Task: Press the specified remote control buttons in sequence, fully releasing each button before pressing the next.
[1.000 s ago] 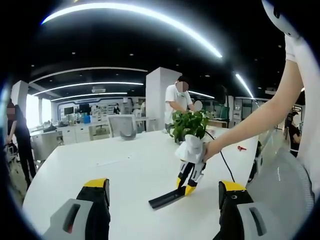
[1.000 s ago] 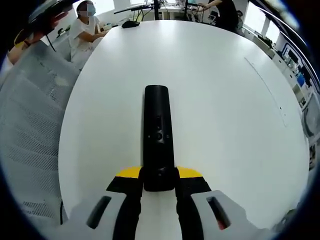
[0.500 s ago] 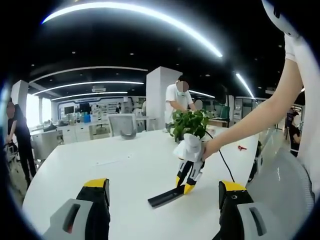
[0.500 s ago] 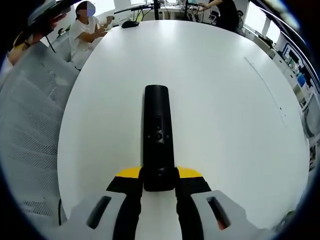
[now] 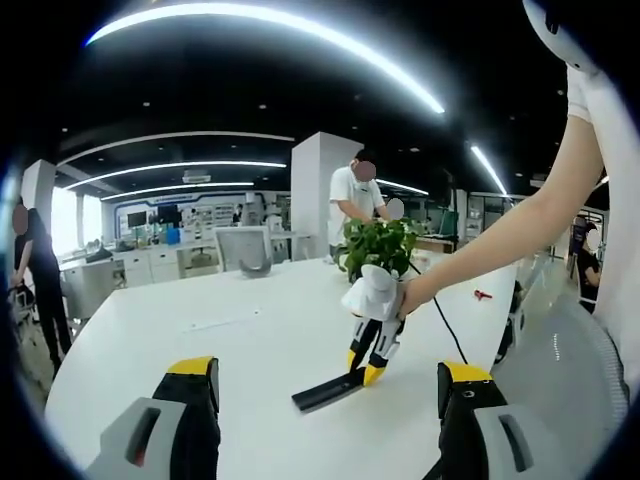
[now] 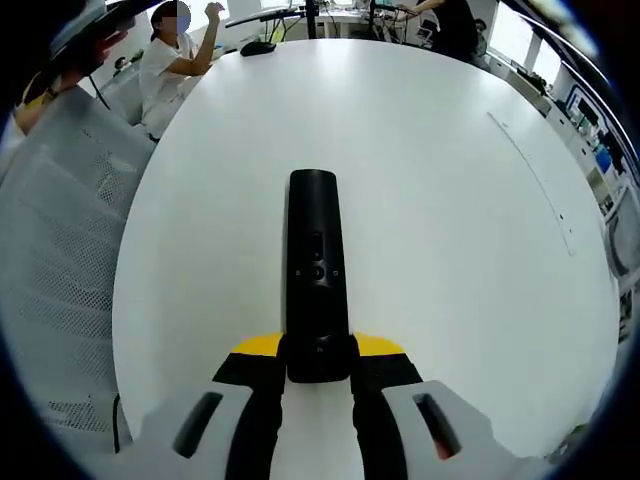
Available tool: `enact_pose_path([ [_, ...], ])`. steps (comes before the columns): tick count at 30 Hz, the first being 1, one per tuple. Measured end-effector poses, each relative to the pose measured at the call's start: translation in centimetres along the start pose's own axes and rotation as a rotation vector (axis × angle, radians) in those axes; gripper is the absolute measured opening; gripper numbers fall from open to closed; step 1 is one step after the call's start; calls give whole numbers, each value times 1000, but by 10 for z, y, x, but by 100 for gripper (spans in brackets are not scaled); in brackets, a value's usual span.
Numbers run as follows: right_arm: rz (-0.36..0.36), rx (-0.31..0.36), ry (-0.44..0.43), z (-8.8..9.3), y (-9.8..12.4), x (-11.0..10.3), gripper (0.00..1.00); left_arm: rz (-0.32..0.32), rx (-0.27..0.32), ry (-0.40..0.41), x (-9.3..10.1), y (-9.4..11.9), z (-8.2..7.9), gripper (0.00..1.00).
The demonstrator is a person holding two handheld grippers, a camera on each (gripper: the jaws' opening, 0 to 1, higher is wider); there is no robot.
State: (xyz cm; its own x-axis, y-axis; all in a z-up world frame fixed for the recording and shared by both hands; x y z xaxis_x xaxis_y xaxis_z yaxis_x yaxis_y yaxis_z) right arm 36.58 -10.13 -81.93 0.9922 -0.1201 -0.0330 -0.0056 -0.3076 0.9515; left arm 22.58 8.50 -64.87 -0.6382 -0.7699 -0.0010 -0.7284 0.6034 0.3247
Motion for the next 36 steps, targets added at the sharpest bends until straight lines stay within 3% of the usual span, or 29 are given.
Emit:
enact_pose_path([
  [36,0,-14,1,-2,0,13,24,-12,11,8,-2,1,-2,95],
])
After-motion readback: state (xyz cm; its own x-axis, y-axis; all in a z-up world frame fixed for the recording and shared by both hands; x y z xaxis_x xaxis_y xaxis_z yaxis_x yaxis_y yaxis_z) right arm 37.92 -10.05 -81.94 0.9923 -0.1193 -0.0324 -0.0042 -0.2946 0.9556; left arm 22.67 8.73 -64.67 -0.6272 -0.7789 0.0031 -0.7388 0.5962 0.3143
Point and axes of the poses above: the point that each gripper's makers call its tool centre point, and the gripper's own axes: y roughly backward along the fingers, x roughly to its right, z roughly out of its underside, the point moved 4 cm from there along y, roughly backward along the fingers, and after that the axes turned 6 degrees about -x, right-handed, at the moved point
